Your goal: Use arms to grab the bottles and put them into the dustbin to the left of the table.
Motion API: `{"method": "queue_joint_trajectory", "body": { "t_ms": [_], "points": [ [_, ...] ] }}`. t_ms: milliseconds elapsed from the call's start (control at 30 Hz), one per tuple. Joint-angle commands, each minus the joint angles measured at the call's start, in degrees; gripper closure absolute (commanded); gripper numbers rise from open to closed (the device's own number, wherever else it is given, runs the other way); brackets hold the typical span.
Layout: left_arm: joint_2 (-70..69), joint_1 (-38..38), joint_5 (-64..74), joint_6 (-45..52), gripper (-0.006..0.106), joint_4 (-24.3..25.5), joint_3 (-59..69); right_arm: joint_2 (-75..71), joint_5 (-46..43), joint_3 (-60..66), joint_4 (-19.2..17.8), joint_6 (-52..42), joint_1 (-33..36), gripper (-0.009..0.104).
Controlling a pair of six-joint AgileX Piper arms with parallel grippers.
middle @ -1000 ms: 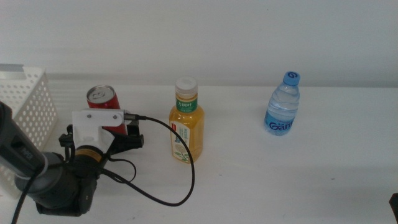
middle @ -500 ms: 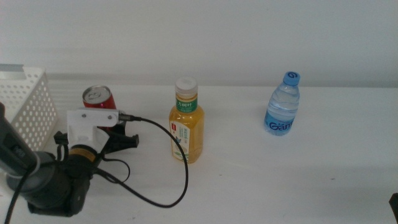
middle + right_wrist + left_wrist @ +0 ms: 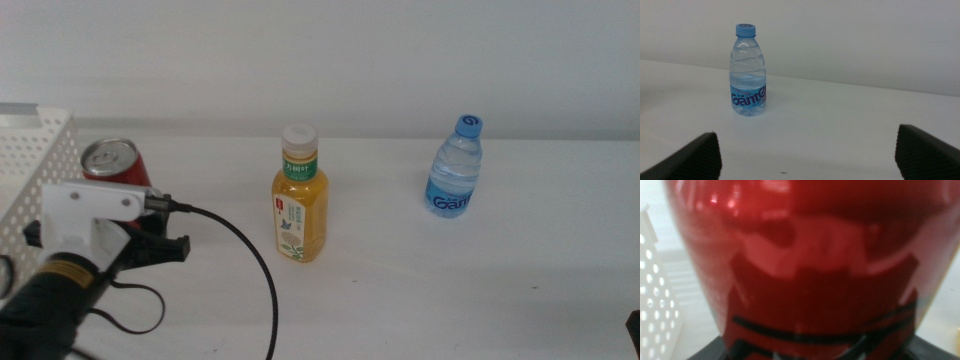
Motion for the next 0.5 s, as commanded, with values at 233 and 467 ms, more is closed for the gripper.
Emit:
{"method": "queue_joint_trajectory", "body": {
  "t_ms": [233,467],
  "points": [
    [-25.2,0.0,28.0,3.8,0.102,-3.4,0.2,-2.2,-0.2,2.4,-0.1,-0.5,-0.4,0.003],
    [-36.3,0.0,46.7,3.9,0.102,-5.5,-0.3,-2.2,-0.2,2.4,-0.1,-0.5,-0.4,0.003]
  ]
}}
